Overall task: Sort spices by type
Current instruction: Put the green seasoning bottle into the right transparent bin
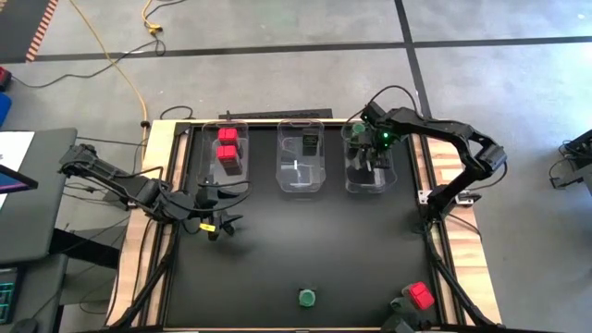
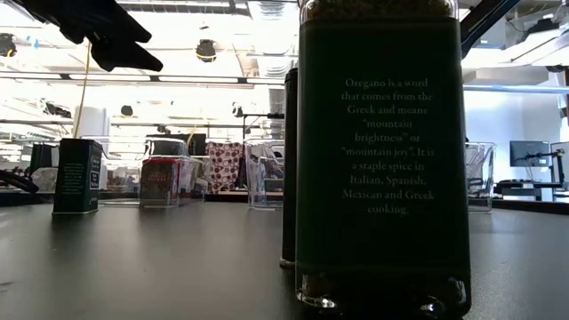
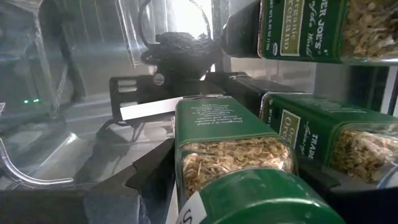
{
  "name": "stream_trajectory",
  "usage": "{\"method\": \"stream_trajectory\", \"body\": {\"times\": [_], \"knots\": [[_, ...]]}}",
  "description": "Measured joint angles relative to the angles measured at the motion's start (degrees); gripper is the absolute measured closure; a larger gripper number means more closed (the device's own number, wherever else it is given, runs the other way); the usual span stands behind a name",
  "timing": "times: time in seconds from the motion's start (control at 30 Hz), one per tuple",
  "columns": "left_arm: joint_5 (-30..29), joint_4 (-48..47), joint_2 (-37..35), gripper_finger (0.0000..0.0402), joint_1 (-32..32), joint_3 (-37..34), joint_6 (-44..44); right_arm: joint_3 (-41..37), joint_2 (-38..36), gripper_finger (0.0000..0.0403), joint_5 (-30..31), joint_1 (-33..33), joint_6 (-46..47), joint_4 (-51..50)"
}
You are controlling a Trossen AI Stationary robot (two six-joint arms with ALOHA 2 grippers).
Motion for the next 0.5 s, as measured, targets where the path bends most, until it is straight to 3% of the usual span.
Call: {"method": "stream_trajectory", "body": {"times": [0.5], "knots": [[0.0, 0.0, 0.0, 0.0098, 0.0, 0.0, 0.0, 0.0, 0.0, 0.0134, 0.2, 0.0, 0.1, -0.1]]}}
